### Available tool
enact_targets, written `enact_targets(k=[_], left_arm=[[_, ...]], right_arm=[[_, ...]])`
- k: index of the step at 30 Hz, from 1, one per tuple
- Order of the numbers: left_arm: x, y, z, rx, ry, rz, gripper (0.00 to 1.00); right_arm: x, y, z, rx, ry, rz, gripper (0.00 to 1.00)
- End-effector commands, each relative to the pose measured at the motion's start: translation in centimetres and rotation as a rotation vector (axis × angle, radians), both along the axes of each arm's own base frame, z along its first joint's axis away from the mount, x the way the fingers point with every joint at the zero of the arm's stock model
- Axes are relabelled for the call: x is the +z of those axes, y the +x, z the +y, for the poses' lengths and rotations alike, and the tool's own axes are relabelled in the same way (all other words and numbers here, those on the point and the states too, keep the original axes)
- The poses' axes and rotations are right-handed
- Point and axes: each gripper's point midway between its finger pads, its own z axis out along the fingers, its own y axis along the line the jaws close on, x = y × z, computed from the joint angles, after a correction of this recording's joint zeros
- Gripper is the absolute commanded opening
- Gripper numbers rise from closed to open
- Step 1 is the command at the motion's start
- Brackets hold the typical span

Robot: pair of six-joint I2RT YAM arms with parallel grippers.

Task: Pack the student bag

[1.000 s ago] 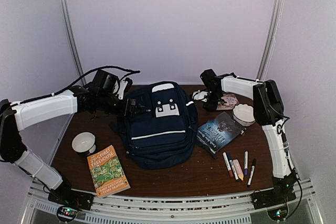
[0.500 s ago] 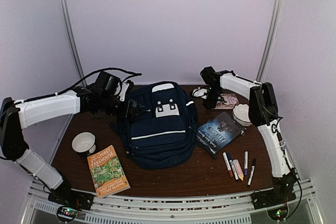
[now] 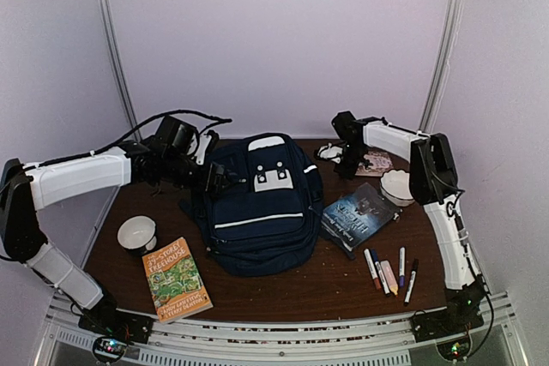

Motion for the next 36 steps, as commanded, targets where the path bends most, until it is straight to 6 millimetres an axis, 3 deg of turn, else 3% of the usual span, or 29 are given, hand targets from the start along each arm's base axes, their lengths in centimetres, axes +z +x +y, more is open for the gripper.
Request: enact_targets(k=[1, 5, 9, 12, 15, 21, 29, 36], left_arm=[[2.0, 0.3, -0.7, -0.010, -0.047, -0.049, 0.83], [2.2, 0.3, -0.7, -0.008, -0.051, -0.053, 0.83], [2.2, 0.2, -0.9, -0.013, -0.063, -0.051, 0.83], [2.3, 0.2, -0.9, -0.013, -0.065, -0.052, 0.83], [2.3, 0.0, -0.7, -0.010, -0.062, -0.054, 0.83], [2.1, -0.1, -0.4, -0.013, -0.046, -0.055, 0.83], [1.7, -0.1, -0.6, -0.019, -0.028, -0.033, 0.83], [0.7, -0.1, -0.2, -0.007, -0.005, -0.012, 0.83]], right_arm=[[7.2, 1.7, 0.5, -0.039, 0.099, -0.171, 0.00], [10.4, 1.4, 0.8, -0.035, 0.145, -0.225, 0.00], [10.1, 1.5, 0.2, -0.037, 0.111, -0.229, 0.00], [8.8, 2.6, -1.3, -0.110, 0.058, -0.256, 0.27], [9.1, 5.0, -3.7, -0.227, 0.021, -0.353, 0.37], [10.9, 8.9, -9.9, -0.417, 0.000, -0.473, 0.38], [8.0, 10.9, -16.9, -0.438, -0.233, -0.493, 0.39], [4.3, 10.5, -20.9, -0.384, -0.342, -0.392, 0.40]])
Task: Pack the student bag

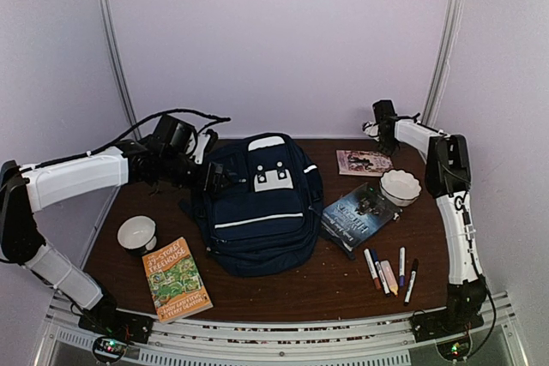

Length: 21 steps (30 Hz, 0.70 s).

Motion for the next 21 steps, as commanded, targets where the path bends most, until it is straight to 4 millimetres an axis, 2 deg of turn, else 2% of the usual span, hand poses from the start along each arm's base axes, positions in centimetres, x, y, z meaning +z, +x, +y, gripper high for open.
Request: enact_targets(k=[1, 4, 15, 18, 21], left_arm=[[0.0, 0.3, -0.3, 0.001, 0.007, -0.006, 0.83], [-0.4, 0.2, -0.3, 0.002, 0.006, 0.008, 0.83], [-0.4, 0.2, -0.2, 0.014, 0.008, 0.014, 0.83], [-0.3, 0.2, -0.2, 0.017, 0.006, 0.014, 0.83], [-0.2, 0.3, -0.2, 0.022, 0.005, 0.012, 0.83]], right_arm=[[-1.2, 0.1, -2.3, 0.012, -0.086, 0.051, 0.39], [-2.1, -0.1, -2.6, 0.037, -0.104, 0.090, 0.38], [-4.1, -1.7, -1.1, 0.275, -0.179, 0.285, 0.36], [-4.4, -2.3, 0.1, 0.343, -0.194, 0.334, 0.34], [-4.5, -2.7, 2.0, 0.410, -0.179, 0.354, 0.33]])
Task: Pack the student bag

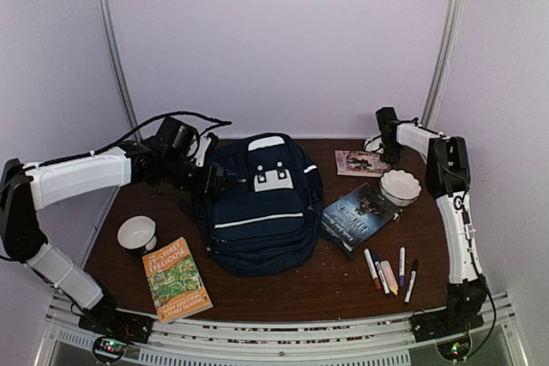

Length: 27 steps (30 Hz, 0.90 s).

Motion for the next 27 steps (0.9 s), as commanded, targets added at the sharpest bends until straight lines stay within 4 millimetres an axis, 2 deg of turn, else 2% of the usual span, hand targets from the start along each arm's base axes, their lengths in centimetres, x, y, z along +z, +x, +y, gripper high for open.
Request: enact_targets(k=[1, 10, 13, 17, 22, 24, 27], left_arm=[[0.9, 0.4, -0.3, 0.014, -0.012, -0.020, 0.83], [1.3, 0.3, -0.2, 0.022, -0.008, -0.020, 0.83], [1.3, 0.2, -0.3, 0.021, -0.007, -0.021, 0.83], [1.5, 0.2, -0.5, 0.018, -0.013, -0.020, 0.83], [1.9, 0.4, -0.8, 0.011, -0.022, -0.030, 0.83], [2.0, 0.4, -1.2, -0.001, -0.026, -0.033, 0.82], [2.0, 0.0, -2.0, -0.047, -0.030, -0.038, 0.80]], right_arm=[[-0.3, -1.4, 3.7, 0.145, 0.016, 0.101, 0.33], [-0.1, -2.0, 9.6, 0.264, 0.036, 0.104, 0.31], [0.7, -2.6, 11.5, 0.297, 0.067, 0.098, 0.31], [0.8, -4.5, 13.8, 0.328, 0.102, 0.129, 0.30], [1.0, -8.2, 14.8, 0.338, 0.168, 0.218, 0.29], [1.9, -9.0, 14.5, 0.321, 0.189, 0.226, 0.28], [4.9, -9.3, 13.6, 0.296, 0.260, 0.215, 0.29]])
